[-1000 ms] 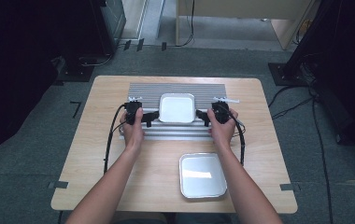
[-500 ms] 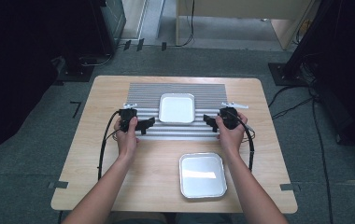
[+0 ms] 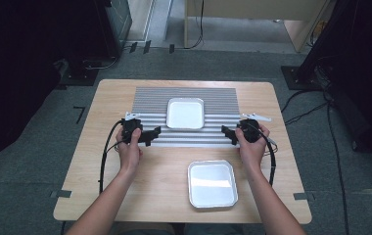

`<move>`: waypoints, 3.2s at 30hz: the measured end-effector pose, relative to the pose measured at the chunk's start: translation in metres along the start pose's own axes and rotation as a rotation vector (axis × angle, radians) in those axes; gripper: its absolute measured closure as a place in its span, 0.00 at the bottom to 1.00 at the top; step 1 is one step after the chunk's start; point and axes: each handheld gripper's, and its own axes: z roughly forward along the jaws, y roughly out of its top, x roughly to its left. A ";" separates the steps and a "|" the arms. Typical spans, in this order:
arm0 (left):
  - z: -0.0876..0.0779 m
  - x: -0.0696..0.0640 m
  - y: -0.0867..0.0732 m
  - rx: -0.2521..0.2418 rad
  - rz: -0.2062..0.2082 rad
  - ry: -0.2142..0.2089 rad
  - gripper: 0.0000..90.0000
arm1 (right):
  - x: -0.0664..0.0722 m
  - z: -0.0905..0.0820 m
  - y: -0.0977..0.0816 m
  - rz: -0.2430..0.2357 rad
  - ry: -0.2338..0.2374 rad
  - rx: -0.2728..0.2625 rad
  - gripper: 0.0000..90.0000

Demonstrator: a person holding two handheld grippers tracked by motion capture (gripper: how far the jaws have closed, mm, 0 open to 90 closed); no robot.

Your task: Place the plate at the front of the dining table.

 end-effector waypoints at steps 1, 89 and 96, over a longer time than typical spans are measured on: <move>-0.002 -0.001 -0.001 -0.005 0.004 -0.003 0.20 | -0.001 -0.002 -0.001 -0.001 -0.003 0.000 0.32; -0.127 0.111 -0.127 0.042 0.067 0.267 0.16 | -0.073 -0.140 -0.131 -0.093 -0.256 0.053 0.20; -0.125 0.102 -0.132 0.032 0.140 0.308 0.15 | -0.068 -0.137 -0.134 -0.122 -0.284 0.044 0.17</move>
